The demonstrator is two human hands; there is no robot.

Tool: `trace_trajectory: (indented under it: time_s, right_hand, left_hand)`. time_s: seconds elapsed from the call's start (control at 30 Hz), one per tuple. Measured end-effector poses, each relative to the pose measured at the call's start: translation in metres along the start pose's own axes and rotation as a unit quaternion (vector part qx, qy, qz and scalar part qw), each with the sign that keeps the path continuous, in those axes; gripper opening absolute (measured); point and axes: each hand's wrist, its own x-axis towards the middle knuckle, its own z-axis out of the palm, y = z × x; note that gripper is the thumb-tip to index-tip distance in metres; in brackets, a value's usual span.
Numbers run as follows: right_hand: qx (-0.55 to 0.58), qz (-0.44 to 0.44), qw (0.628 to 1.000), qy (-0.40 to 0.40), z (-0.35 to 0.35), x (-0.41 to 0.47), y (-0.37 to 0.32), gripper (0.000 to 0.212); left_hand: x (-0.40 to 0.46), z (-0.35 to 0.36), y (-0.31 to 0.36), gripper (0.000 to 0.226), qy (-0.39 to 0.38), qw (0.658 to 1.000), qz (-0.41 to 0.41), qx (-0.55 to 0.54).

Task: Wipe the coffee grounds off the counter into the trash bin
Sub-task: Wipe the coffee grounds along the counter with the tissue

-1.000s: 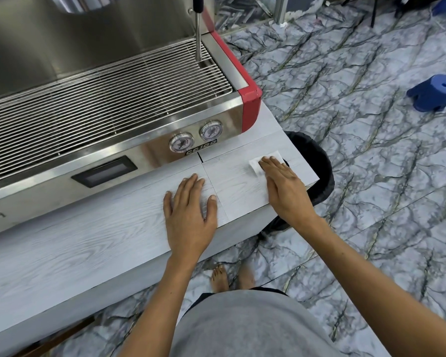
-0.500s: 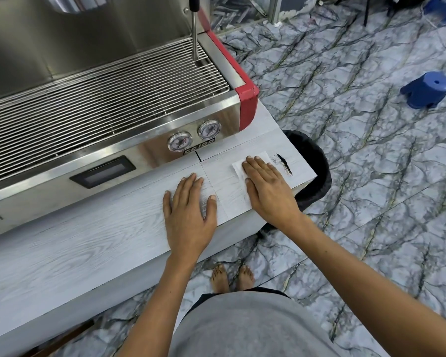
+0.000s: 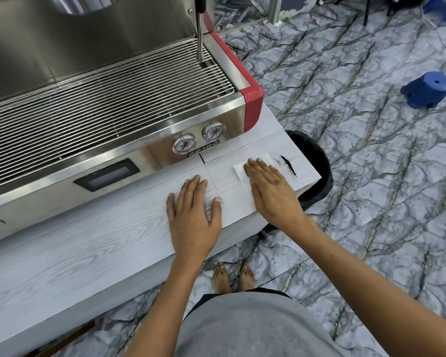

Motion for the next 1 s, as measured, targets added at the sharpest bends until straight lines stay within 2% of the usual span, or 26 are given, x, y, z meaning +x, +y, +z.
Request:
trace_trajectory:
  time_s: [0.27, 0.53, 1.0]
  right_hand:
    - [-0.003, 0.056, 0.998, 0.032, -0.002, -0.01, 0.005, 0.043]
    - [0.012, 0.037, 0.999, 0.028, -0.002, -0.016, -0.001, 0.041]
    - [0.019, -0.001, 0.999, 0.03, -0.024, 0.001, 0.072, 0.04]
  left_hand:
    - [0.001, 0.0, 0.001, 0.057, -0.001, 1.0, 0.001, -0.003]
    - [0.009, 0.009, 0.021, 0.057, -0.008, 1.0, 0.007, 0.006]
    - [0.025, 0.035, 0.065, 0.06, 0.014, 0.998, -0.046, 0.042]
